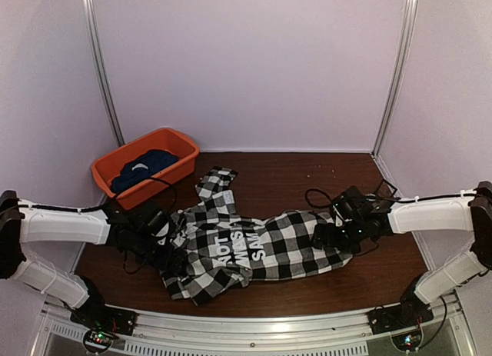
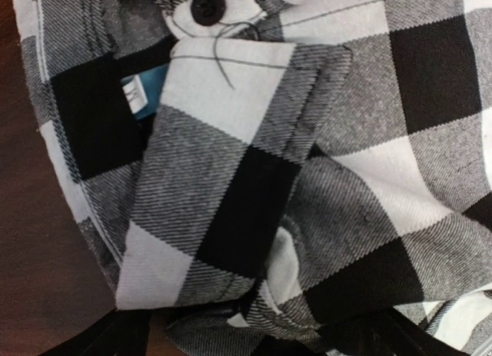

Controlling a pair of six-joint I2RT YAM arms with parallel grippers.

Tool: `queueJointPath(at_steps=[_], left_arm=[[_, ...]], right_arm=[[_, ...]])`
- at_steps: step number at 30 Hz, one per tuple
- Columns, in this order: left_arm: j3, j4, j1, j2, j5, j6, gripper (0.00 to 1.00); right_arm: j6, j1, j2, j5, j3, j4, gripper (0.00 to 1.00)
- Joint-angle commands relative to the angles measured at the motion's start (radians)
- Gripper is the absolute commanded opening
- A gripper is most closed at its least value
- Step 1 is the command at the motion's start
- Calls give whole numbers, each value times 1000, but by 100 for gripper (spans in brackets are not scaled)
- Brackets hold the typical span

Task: Pin the brooch onto the clothing
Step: Smooth out the clothing with brooches at the center of the board.

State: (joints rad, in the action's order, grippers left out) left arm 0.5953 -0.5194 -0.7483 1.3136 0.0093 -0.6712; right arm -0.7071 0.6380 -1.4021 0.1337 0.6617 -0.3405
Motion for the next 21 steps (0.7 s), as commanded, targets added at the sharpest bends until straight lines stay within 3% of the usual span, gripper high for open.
queueJointPath(at_steps=[1, 12, 21], left_arm=[[-12, 5, 64, 5, -34, 7, 98], [26, -22, 194, -28, -101, 29, 97], [131, 1, 193, -165, -56, 126, 98]], right_arm=[[-40, 30, 65, -6, 12, -43, 100], [-69, 75, 53, -4, 44, -29, 100], [5, 81, 116, -47, 48, -59, 100]])
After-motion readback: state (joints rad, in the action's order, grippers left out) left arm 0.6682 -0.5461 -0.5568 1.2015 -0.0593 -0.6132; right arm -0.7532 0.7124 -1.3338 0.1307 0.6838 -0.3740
